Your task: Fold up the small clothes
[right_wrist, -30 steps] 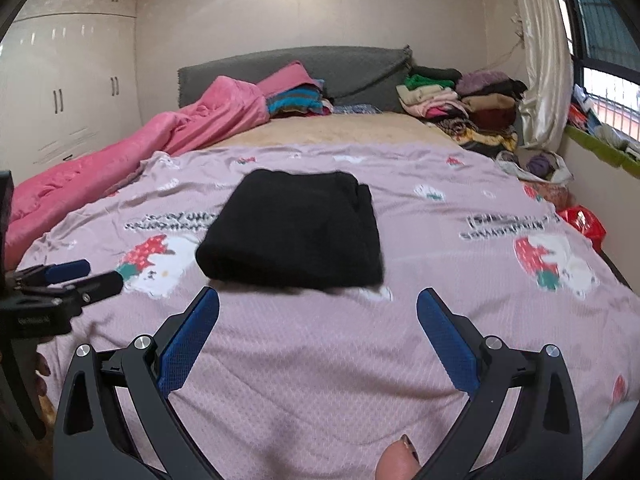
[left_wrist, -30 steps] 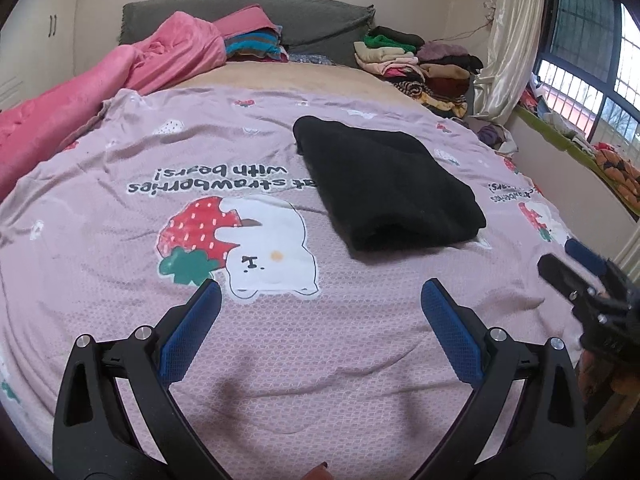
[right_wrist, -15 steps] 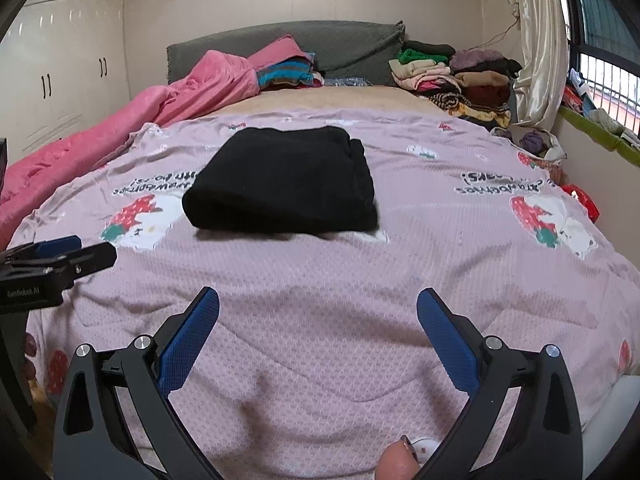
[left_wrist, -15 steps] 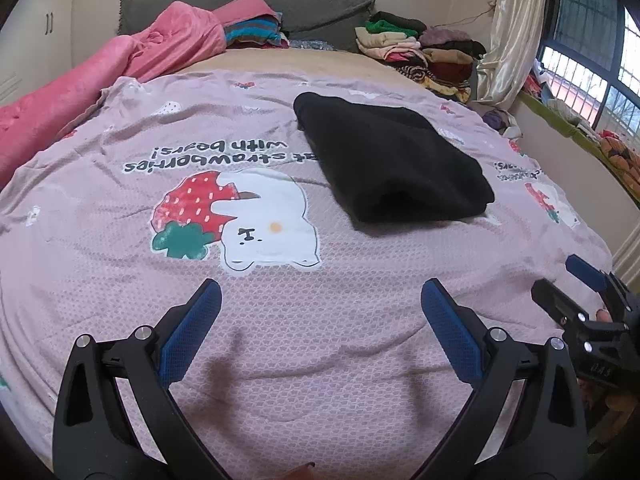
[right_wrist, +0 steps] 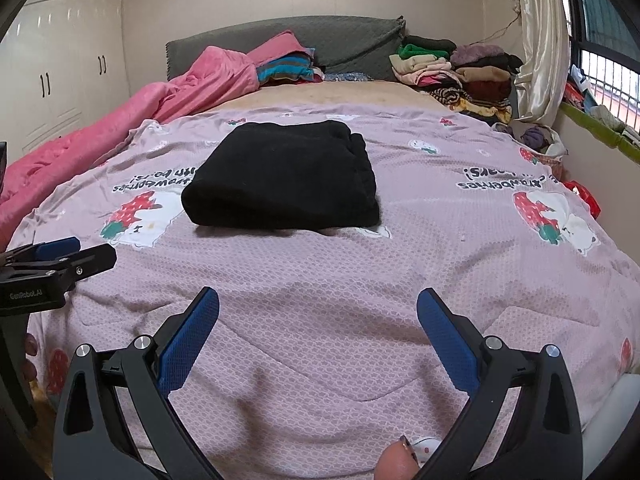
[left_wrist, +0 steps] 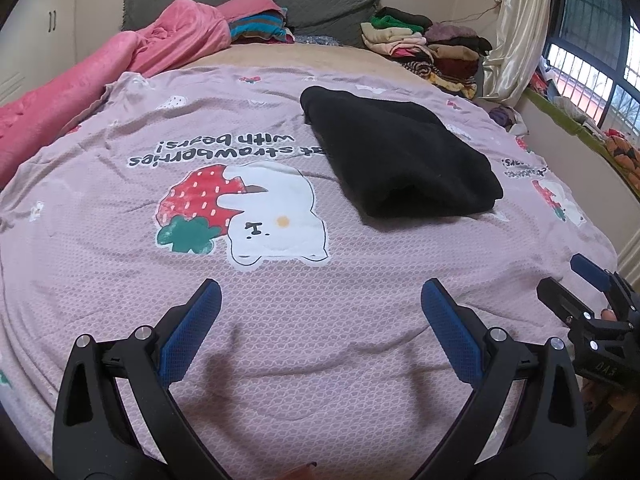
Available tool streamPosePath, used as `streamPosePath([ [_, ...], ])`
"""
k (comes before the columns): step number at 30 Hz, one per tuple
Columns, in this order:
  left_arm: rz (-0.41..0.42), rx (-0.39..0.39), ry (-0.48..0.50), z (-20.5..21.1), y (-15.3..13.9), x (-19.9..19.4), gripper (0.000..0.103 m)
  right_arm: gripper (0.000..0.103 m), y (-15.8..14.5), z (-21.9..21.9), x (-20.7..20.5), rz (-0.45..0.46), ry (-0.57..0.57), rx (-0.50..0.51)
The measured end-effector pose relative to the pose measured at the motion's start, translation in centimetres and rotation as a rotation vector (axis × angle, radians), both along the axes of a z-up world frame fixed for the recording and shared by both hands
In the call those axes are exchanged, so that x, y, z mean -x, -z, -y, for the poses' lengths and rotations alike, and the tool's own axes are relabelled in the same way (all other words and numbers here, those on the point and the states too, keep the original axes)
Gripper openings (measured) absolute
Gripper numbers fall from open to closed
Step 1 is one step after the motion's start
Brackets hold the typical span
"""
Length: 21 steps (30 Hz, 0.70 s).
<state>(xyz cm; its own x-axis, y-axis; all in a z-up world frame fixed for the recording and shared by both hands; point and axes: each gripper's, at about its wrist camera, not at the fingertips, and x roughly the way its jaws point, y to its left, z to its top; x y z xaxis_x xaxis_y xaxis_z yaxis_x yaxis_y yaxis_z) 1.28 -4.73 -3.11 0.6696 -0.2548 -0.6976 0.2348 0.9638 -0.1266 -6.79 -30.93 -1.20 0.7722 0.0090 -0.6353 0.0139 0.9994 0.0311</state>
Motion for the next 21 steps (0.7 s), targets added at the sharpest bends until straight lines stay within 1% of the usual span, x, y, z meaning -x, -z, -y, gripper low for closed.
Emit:
streamPosePath([
  [21, 0.001, -0.012, -0.014, -0.03, -0.09, 0.14, 0.093, 0.099, 0.47, 0.13, 0.04, -0.012, -0.013, -0.004],
])
